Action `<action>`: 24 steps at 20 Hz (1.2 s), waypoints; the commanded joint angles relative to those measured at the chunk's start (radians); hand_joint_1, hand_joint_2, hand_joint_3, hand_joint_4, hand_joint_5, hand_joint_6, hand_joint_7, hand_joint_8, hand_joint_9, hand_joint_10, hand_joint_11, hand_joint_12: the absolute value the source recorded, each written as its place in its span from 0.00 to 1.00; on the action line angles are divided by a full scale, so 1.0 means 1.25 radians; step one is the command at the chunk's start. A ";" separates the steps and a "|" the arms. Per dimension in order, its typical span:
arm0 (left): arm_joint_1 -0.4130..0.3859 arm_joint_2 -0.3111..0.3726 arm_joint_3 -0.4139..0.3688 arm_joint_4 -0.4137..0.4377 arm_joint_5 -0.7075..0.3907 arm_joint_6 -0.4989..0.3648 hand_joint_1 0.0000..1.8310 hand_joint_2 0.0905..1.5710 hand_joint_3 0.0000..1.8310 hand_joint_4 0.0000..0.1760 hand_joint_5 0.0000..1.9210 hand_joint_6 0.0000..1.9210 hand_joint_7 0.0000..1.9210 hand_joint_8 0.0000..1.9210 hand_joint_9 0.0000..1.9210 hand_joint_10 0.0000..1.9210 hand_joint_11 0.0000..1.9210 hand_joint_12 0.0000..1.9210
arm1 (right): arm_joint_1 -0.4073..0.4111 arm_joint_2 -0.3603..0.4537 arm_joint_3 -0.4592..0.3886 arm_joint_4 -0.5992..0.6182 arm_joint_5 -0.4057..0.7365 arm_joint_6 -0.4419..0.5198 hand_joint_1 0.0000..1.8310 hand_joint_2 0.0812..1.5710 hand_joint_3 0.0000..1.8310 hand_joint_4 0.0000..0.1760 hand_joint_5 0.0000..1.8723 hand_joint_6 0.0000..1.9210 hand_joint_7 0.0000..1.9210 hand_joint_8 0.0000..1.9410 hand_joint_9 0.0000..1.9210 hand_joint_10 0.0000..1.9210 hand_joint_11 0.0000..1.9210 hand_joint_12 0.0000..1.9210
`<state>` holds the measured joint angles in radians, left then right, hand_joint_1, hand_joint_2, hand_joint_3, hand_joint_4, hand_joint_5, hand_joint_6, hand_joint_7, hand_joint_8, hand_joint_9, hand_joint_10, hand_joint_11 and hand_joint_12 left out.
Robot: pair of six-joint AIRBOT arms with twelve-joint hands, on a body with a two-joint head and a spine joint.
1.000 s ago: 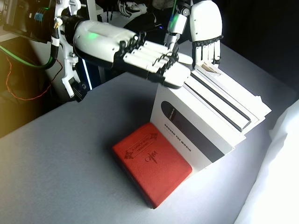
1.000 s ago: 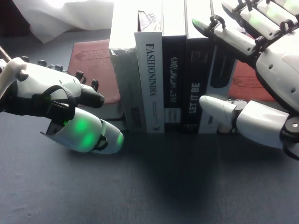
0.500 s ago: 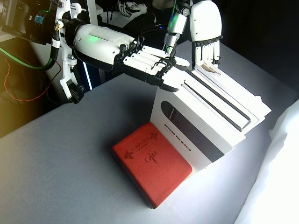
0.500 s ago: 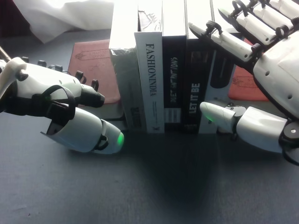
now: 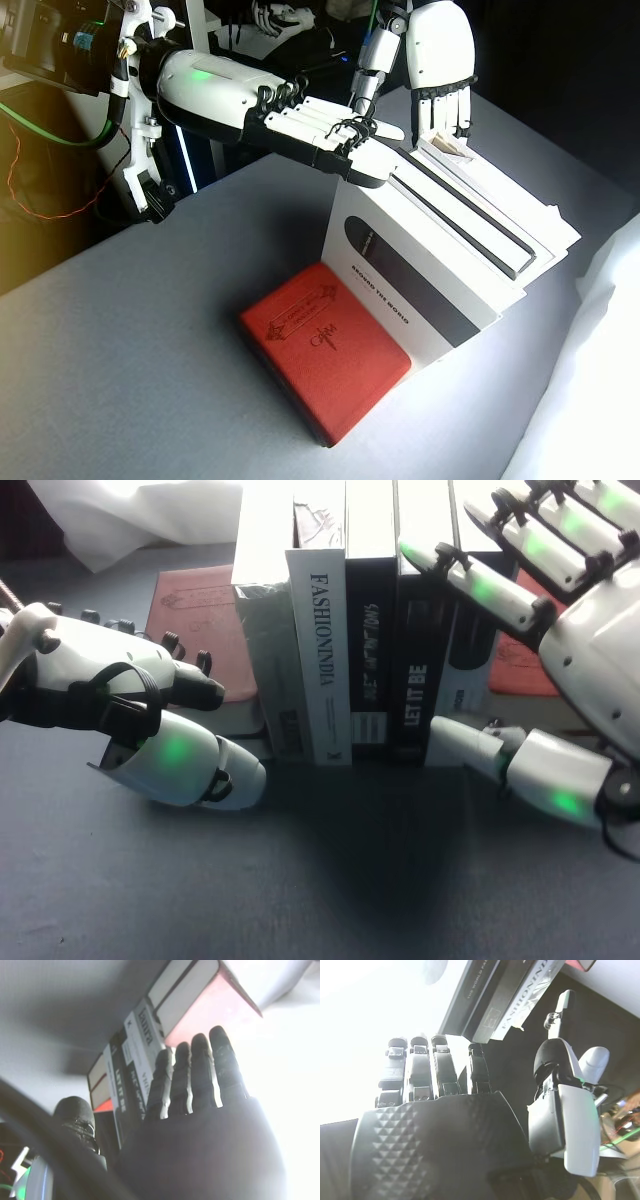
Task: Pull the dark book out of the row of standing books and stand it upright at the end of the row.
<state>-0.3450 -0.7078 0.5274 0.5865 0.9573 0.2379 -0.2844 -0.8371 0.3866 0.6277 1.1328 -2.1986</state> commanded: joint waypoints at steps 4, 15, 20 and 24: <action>-0.010 0.009 0.000 0.036 -0.031 -0.001 0.00 0.77 0.00 0.00 0.06 0.00 0.04 0.00 0.03 0.00 0.00 0.11 | -0.025 0.012 -0.037 -0.033 0.027 -0.034 0.00 0.74 0.00 0.00 0.00 0.00 0.00 0.00 0.00 0.00 0.00 0.00; -0.010 0.009 0.000 0.036 -0.031 -0.001 0.00 0.77 0.00 0.00 0.05 0.00 0.03 0.00 0.02 0.00 0.00 0.08 | -0.100 0.029 -0.172 -0.005 0.064 -0.106 0.00 0.73 0.00 0.00 0.00 0.00 0.00 0.00 0.00 0.00 0.00 0.00; -0.010 0.009 0.000 0.036 -0.031 -0.001 0.00 0.77 0.00 0.00 0.05 0.00 0.03 0.00 0.02 0.00 0.00 0.08 | -0.140 0.032 -0.227 0.032 0.067 -0.139 0.00 0.74 0.00 0.00 0.00 0.00 0.00 0.00 0.00 0.00 0.00 0.00; -0.010 0.009 0.000 0.036 -0.031 -0.001 0.00 0.77 0.00 0.00 0.05 0.00 0.03 0.00 0.02 0.00 0.00 0.08 | -0.182 0.032 -0.258 0.035 0.067 -0.148 0.00 0.74 0.00 0.00 0.00 0.00 0.00 0.00 0.00 0.00 0.00 0.00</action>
<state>-0.3450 -0.7078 0.5274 0.5854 0.9569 0.2375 -0.5156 -0.8032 0.0715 0.6933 1.1938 -2.3798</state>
